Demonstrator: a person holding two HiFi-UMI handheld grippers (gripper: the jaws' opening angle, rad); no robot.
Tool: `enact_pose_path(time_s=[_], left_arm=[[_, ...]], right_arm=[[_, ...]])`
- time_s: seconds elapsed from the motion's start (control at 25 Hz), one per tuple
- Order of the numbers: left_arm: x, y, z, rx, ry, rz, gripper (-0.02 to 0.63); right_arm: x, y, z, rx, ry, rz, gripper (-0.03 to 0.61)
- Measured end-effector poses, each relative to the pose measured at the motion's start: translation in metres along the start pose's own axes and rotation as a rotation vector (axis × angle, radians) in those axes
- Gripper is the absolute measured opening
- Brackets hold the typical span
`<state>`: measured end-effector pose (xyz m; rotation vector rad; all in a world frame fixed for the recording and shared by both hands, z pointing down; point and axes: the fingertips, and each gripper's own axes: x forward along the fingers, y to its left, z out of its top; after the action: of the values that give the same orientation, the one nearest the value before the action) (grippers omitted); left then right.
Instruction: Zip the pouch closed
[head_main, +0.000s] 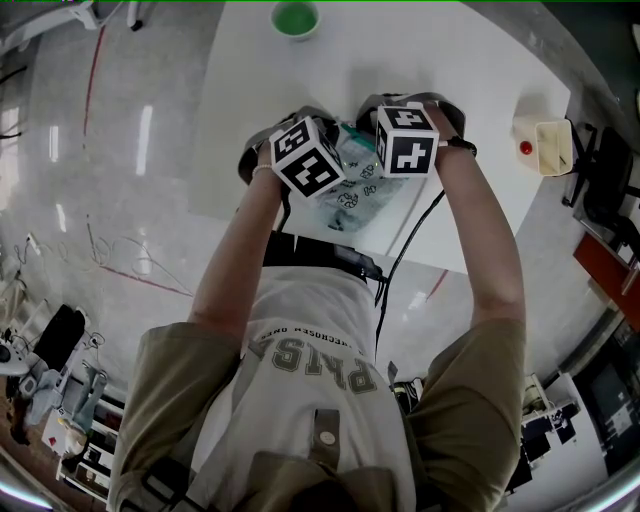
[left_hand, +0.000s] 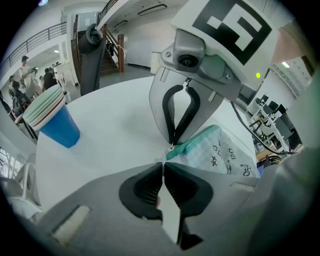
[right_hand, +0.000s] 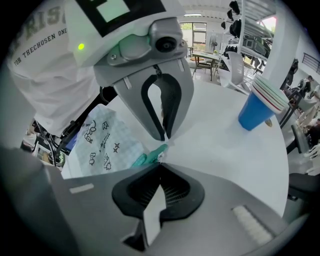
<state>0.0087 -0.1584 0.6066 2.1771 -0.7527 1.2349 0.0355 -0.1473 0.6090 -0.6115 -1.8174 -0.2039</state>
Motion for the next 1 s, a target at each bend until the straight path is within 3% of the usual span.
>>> enact_pose_path(time_s=[1.0], left_arm=[[0.002, -0.001, -0.001, 0.02, 0.025, -0.006, 0.025]], right_arm=[[-0.002, 0.016, -0.018, 0.056, -0.003, -0.014, 0.002]])
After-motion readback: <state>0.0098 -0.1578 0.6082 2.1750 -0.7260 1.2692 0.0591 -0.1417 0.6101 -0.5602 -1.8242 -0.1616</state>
